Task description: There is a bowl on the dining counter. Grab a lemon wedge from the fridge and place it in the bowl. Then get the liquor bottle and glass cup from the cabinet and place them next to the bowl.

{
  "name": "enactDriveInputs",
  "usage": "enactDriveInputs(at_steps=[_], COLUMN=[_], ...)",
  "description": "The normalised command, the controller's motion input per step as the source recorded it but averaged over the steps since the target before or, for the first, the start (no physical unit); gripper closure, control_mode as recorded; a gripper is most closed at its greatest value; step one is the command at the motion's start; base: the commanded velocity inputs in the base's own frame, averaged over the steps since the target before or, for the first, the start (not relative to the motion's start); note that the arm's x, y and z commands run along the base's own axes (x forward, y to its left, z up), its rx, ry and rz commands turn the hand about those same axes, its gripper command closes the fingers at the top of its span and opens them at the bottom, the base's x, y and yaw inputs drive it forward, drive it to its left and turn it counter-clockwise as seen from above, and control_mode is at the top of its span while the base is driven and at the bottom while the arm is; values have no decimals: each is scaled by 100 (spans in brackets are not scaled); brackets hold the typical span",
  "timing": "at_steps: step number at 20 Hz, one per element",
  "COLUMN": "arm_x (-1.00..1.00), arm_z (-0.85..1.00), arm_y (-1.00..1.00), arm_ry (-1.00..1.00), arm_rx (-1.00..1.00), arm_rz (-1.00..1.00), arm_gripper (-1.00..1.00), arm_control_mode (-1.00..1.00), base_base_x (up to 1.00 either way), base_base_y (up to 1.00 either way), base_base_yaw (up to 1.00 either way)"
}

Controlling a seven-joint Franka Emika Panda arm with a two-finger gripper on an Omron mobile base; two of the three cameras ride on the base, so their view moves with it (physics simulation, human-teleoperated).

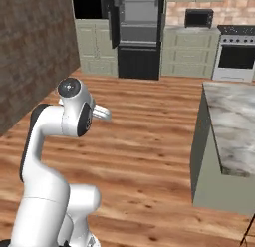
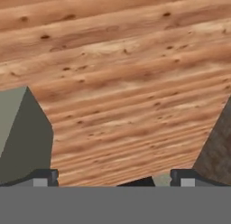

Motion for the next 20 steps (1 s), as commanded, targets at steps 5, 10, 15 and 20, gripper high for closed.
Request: enactDriveInputs(at_steps=[5, 10, 15, 20], arm_x=[0, 0, 0, 0], arm_z=[0, 0, 0, 0], arm_y=[0, 0, 0, 0], arm_ry=[0, 0, 0, 0], arm_rx=[0, 0, 0, 0], arm_rz=[0, 0, 0, 0], arm_gripper=[-100, -100, -100, -100], arm_control_mode=[100, 100, 100, 100], base_base_x=[100, 95, 82, 80], base_base_y=[100, 100, 46, 28], base_base_yaw=[0, -17, -56, -56])
